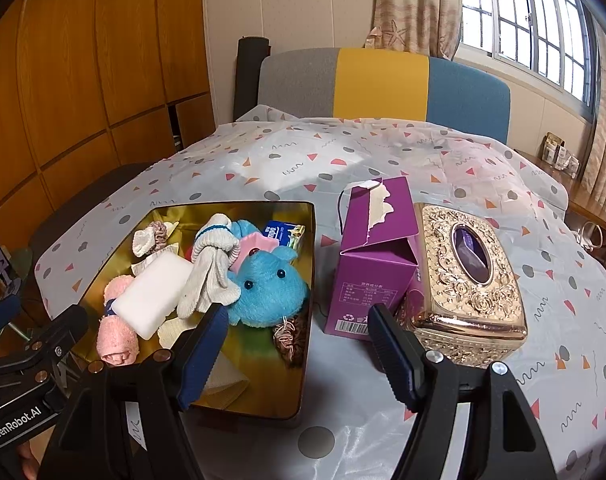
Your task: Organize soft objects
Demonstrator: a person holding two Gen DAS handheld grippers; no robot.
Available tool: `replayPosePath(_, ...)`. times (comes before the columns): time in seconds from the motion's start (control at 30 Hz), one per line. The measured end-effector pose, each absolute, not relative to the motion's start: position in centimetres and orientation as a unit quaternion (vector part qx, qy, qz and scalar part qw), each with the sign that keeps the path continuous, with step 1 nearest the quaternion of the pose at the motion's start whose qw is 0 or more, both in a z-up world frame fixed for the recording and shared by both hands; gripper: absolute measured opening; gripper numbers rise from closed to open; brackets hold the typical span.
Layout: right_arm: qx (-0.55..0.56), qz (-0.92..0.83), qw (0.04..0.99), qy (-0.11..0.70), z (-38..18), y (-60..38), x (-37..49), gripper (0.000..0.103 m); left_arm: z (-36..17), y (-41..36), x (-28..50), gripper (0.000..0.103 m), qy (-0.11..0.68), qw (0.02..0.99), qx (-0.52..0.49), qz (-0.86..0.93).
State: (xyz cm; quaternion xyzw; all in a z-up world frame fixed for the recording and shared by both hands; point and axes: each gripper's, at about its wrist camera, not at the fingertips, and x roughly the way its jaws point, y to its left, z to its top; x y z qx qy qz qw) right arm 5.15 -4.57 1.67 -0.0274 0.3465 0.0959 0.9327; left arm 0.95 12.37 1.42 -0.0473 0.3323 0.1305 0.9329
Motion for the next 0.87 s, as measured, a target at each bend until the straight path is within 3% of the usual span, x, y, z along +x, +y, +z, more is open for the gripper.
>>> replayPosePath(0.87, -0.020, 0.086, 0.933, 0.350, 1.35, -5.30, 5.18, 0.073, 1.17, 12.44, 0.75, 0.102, 0.330, 0.934, -0.045, 0.130)
